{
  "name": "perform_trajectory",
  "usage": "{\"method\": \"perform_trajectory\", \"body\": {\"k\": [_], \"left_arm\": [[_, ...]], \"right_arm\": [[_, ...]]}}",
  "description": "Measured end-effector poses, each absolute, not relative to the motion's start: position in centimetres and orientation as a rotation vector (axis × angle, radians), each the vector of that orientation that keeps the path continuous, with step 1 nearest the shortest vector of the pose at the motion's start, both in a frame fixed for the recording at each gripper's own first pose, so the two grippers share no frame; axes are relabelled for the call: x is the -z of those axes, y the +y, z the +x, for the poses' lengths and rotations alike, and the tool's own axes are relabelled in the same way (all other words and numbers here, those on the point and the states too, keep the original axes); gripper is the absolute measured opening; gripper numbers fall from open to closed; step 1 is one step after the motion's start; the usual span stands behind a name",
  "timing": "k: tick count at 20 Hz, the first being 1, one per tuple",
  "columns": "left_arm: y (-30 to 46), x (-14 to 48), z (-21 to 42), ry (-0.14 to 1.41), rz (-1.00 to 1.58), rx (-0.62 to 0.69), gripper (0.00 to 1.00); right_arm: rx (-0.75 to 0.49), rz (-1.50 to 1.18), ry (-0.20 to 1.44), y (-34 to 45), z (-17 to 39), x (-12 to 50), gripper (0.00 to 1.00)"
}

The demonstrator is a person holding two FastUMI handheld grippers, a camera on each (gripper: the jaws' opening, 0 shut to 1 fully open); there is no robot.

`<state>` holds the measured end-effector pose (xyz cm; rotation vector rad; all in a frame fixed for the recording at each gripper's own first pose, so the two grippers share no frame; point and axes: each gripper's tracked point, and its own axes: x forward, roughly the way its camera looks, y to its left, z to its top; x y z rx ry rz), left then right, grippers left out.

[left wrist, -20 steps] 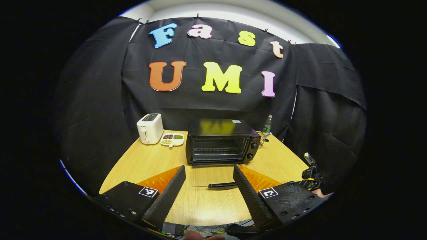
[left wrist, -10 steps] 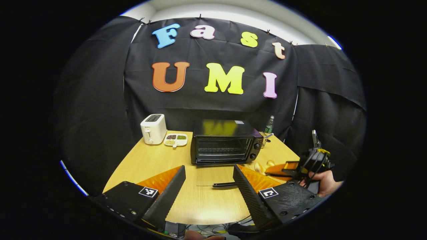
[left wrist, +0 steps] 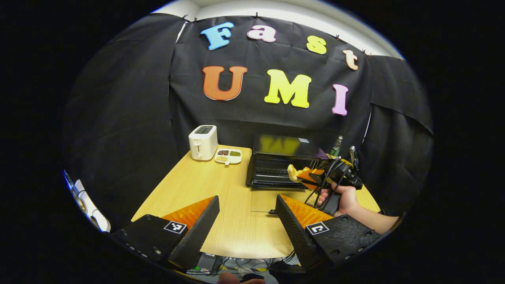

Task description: Open the electric oven with the left hand, put the food in, and close the electric oven.

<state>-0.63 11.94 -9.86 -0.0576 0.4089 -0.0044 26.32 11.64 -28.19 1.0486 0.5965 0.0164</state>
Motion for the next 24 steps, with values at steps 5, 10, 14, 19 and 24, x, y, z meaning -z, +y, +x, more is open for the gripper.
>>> {"method": "perform_trajectory", "body": {"k": [5, 10, 14, 19, 24], "left_arm": [[13.4, 9.9, -1.3, 0.429, -0.02, -0.03, 0.94], [14.5, 10.5, -2.2, 0.462, -0.036, -0.059, 0.94], [15.2, 10.5, -2.5, 0.469, -0.046, -0.085, 0.94], [14.6, 10.2, -2.8, 0.464, -0.047, -0.066, 0.94], [13.7, 10.0, -2.7, 0.449, -0.064, -0.038, 0.94]], "right_arm": [[0.052, 1.074, 0.568, 11.4, 30.5, 30.4, 0.19], [0.104, 1.118, 0.52, 10.9, 33.6, 32.1, 0.17], [0.107, 1.123, 0.494, 10.9, 35.0, 32.2, 0.21], [0.084, 1.058, 0.483, 11.5, 35.3, 31.2, 0.44], [0.106, 0.942, 0.522, 11.1, 33.1, 31.1, 0.87]]}}
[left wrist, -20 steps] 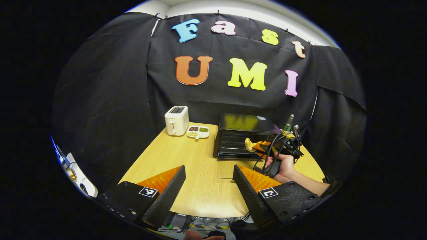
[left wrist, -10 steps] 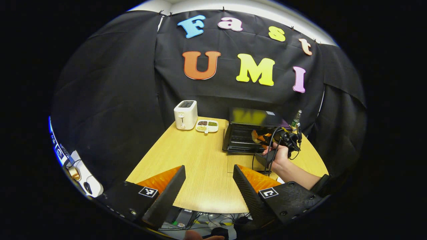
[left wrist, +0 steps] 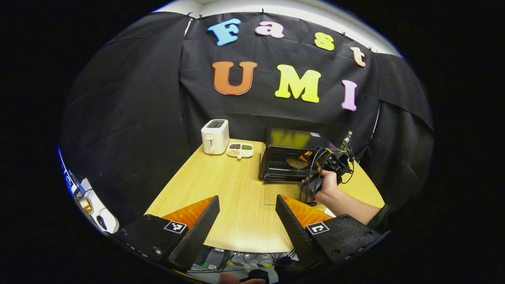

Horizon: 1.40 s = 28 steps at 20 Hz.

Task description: Open the electric oven with the left hand, put the food in, and close the electric oven.

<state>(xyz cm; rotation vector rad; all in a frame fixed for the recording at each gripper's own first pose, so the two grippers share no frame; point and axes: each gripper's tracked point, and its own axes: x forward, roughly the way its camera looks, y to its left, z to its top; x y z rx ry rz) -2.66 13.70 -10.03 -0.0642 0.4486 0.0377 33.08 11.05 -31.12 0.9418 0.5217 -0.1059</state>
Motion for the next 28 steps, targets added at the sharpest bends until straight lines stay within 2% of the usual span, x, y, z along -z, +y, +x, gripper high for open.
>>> {"method": "perform_trajectory", "body": {"k": [1, 2, 6, 9, 10, 17, 28], "left_arm": [[13.5, 9.9, -2.6, 0.442, -0.073, -0.032, 0.94], [13.2, 9.8, -2.4, 0.435, -0.081, -0.025, 0.94], [12.1, 10.7, -1.5, 0.423, -0.097, 0.012, 0.94], [11.0, 12.2, -0.4, 0.429, -0.113, 0.038, 0.94], [10.5, 12.7, -0.1, 0.431, -0.115, 0.048, 0.94], [6.2, 19.4, 1.5, 0.518, -0.125, 0.128, 0.94], [-1.7, 27.9, 3.9, 0.61, -0.114, 0.195, 0.95]], "right_arm": [[0.106, 0.917, 0.533, 10.8, 32.2, 31.1, 0.94], [0.103, 0.89, 0.545, 10.7, 31.2, 31.1, 0.84], [0.078, 0.754, 0.578, 9.6, 25.7, 30.1, 0.86], [0.047, 0.6, 0.564, 8.2, 21.0, 27.8, 0.94], [0.04, 0.547, 0.556, 7.6, 19.7, 27.0, 0.88], [0.033, 0.185, 0.444, 3.6, 11.1, 19.8, 0.94], [0.098, 0.033, 0.394, -1.4, 3.9, 15.4, 0.94]]}}
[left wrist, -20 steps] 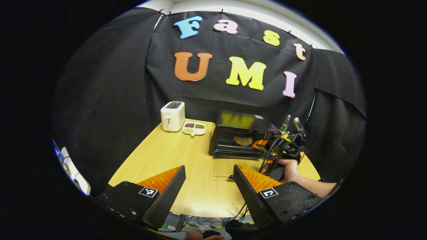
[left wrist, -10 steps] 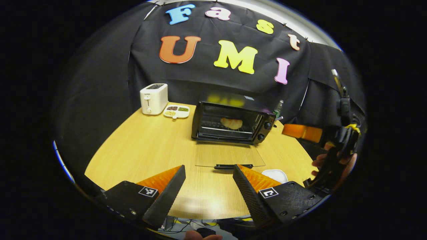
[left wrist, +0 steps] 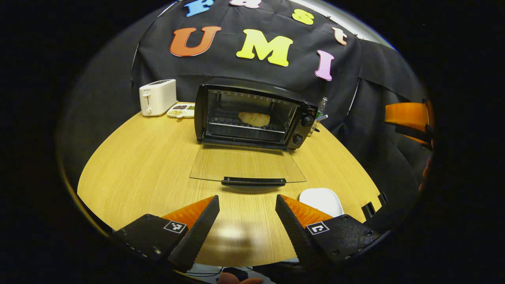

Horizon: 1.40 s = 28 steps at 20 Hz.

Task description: Open the electric oven with the left hand, put the food in, and close the electric oven.

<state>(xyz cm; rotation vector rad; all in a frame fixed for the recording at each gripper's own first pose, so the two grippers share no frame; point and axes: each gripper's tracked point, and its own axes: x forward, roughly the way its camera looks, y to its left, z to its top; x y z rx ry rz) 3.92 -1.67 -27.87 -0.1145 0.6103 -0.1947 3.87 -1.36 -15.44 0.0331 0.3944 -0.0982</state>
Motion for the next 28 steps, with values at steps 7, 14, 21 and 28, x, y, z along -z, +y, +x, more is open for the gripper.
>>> {"method": "perform_trajectory", "body": {"k": [7, 14, 21, 28], "left_arm": [[-3.4, 32.1, 6.1, 0.678, -0.103, 0.147, 0.95], [-4.7, 34.4, 7.9, 0.704, -0.079, 0.129, 0.94], [-4.0, 36.0, 9.6, 0.728, -0.053, 0.094, 0.95], [-4.5, 33.2, 9.9, 0.651, -0.013, 0.143, 0.93]], "right_arm": [[0.113, -0.049, 0.401, -3.3, 3.2, 15.0, 0.94], [0.127, -0.015, 0.432, -4.8, 3.4, 15.2, 0.94], [0.124, 0.004, 0.452, -5.1, 3.9, 15.4, 0.94], [0.126, 0.044, 0.453, -5.3, 4.3, 15.1, 0.94]]}}
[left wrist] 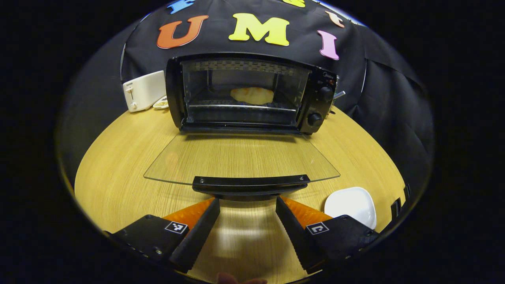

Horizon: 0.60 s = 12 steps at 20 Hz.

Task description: Open the electric oven with the left hand, put the food in, and close the electric oven.

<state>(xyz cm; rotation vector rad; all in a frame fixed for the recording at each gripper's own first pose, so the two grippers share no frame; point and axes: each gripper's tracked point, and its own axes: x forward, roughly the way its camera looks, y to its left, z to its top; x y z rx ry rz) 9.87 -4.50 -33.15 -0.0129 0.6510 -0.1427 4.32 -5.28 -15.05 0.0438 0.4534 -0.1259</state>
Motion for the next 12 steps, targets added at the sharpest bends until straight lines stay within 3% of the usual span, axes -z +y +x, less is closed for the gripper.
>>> {"method": "perform_trajectory", "body": {"k": [2, 3, 4, 12], "left_arm": [[-4.5, 31.5, 10.5, 0.618, -0.024, 0.151, 0.94], [-4.6, 30.7, 10.9, 0.598, -0.02, 0.16, 1.0], [-4.6, 29.8, 11.2, 0.576, -0.014, 0.165, 0.95], [-4.0, 22.9, 17.2, 0.423, 0.036, 0.144, 0.98]], "right_arm": [[0.126, 0.062, 0.457, -5.1, 4.4, 15.2, 0.94], [0.126, 0.067, 0.456, -5.1, 4.4, 15.2, 0.94], [0.125, 0.074, 0.454, -5.0, 4.4, 15.2, 0.94], [0.116, 0.095, 0.407, -5.4, 4.9, 13.6, 0.94]]}}
